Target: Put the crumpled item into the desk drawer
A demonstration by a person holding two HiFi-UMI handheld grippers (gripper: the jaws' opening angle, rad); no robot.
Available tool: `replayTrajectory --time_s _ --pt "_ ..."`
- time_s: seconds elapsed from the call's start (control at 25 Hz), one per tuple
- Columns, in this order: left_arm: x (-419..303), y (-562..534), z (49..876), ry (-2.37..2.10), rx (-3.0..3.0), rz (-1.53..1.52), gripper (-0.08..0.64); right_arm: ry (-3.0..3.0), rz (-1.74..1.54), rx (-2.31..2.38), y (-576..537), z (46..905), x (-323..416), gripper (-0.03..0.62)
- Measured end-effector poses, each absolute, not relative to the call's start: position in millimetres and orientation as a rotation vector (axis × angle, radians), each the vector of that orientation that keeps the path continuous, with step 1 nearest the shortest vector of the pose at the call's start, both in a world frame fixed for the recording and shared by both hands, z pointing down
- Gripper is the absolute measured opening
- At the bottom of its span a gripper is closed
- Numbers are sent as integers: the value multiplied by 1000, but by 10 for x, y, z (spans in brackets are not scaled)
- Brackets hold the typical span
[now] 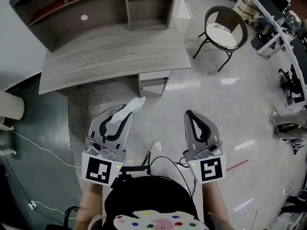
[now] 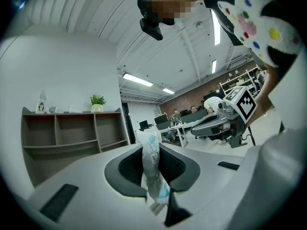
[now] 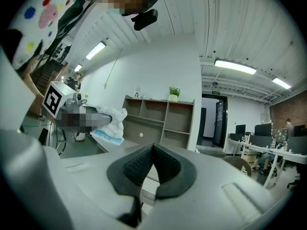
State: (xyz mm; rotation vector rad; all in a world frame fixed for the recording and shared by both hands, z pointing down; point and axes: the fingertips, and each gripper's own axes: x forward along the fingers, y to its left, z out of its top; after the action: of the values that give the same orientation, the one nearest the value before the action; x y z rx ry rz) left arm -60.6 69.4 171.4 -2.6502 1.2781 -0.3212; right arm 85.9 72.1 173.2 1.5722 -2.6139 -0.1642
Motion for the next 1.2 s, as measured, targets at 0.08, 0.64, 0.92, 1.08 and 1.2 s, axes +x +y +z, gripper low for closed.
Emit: replayTrajectory --time_s 0.08,0.64,0.92,1.08,1.2 --pt "-533 646 1739 1302 -2641 -335 61 -2634 -150 1550 649 1765 935 9" --pt "-290 476 1818 1436 -2598 -412 61 -2709 -81 1411 354 1925 1202 9" --pt "-246 337 2044 1436 -2642 -426 61 -2691 -31 1419 230 2125 1230 9" --pt "-206 217 2203 1421 -2667 -437 61 -2676 6 1447 139 2225 1288 9" --pt "-209 127 2326 1401 -2676 -454 61 -2665 42 1453 66 2373 1306 9"
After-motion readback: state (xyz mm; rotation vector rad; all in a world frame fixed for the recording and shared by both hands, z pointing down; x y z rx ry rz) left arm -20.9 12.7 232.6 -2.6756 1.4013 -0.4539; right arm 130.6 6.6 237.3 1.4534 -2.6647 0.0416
